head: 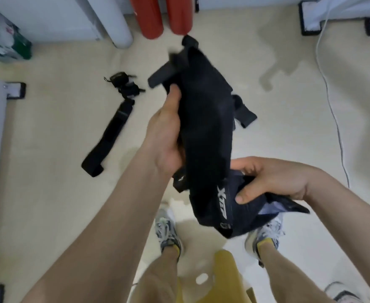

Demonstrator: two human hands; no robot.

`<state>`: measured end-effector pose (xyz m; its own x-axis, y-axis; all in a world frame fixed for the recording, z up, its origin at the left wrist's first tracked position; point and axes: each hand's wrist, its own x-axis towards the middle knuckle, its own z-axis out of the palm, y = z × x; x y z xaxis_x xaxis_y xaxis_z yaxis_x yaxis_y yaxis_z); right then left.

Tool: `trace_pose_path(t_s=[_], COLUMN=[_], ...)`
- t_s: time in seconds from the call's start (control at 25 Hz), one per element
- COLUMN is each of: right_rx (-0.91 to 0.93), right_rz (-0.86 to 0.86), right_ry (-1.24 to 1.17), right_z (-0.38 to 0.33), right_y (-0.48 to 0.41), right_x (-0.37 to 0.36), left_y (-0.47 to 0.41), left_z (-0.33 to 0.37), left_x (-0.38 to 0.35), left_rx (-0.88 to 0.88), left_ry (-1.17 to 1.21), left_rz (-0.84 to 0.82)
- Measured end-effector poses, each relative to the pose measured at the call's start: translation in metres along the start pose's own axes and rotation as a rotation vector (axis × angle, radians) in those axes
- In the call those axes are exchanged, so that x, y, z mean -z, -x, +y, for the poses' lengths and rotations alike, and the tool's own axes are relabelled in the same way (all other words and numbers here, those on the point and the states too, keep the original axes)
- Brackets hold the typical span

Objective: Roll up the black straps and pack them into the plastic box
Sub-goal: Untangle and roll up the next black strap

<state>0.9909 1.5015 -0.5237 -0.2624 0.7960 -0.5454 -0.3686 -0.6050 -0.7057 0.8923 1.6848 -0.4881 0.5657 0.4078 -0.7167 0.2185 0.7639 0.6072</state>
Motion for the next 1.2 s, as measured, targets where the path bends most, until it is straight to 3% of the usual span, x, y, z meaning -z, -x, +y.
trace_pose_path(t_s=[0.12, 0.2, 0.32, 0.4, 0.48, 0.56, 0.64, 0.68, 0.72, 0.8, 0.88, 1.0, 1.12, 1.2], right_rx=[-0.039, -0.022, 0.050, 0.036, 0.051, 0.062, 0.079, 0.091, 0.104, 0.169, 0.187, 0.271, 0.216, 0.056], right_rz=[0.227, 0.499, 1.042, 1.218, 1.247, 1.247, 1.231, 1.201, 1.146, 1.026, 0.911, 0.737, 0.671, 0.855], right_ry=[0.017, 0.034, 0.138, 0.227, 0.211, 0.278, 0.318, 0.346, 0.418, 0.633, 0.795, 0.913, 0.775, 0.416], right_z=[0.058, 0.090, 0.132, 0.161, 0.193, 0.216, 0.226, 0.229, 0.230, 0.231, 0.229, 0.211, 0.187, 0.176], right_y=[-0.005, -0.011, -0.009, -0.008, -0.011, -0.016, -0.019, -0.020, -0.024, -0.031, -0.032, -0.037, -0.041, -0.040], right_x=[0.029, 0.046, 0.069, 0.072, 0.062, 0.054, 0.051, 0.050, 0.043, 0.026, 0.012, -0.011, -0.028, -0.019], left_y=[-0.030, -0.045, -0.050, -0.043, -0.044, -0.053, -0.063, -0.069, -0.072, -0.078, -0.072, -0.052, -0.023, -0.002], left_z=[-0.059, -0.096, -0.158, -0.193, -0.225, -0.255, -0.271, -0.272, -0.267, -0.254, -0.240, -0.225, -0.196, -0.165], left_x=[-0.030, -0.035, -0.020, 0.002, 0.031, 0.062, 0.080, 0.081, 0.079, 0.072, 0.068, 0.082, 0.103, 0.128], left_rx=[0.076, 0.151, 0.178, 0.272, 0.460, 0.554, 0.404, 0.296, 0.283, 0.373, 0.452, 0.400, 0.145, 0.024], left_ry=[-0.077, -0.081, -0.184, -0.308, -0.517, -0.900, -1.158, -1.084, -0.862, -0.538, -0.616, -0.736, -0.378, -0.166], left_rz=[-0.003, -0.083, -0.320, -0.406, -0.330, -0.241, -0.079, -0.002, 0.035, -0.022, -0.151, -0.025, 0.158, 0.303])
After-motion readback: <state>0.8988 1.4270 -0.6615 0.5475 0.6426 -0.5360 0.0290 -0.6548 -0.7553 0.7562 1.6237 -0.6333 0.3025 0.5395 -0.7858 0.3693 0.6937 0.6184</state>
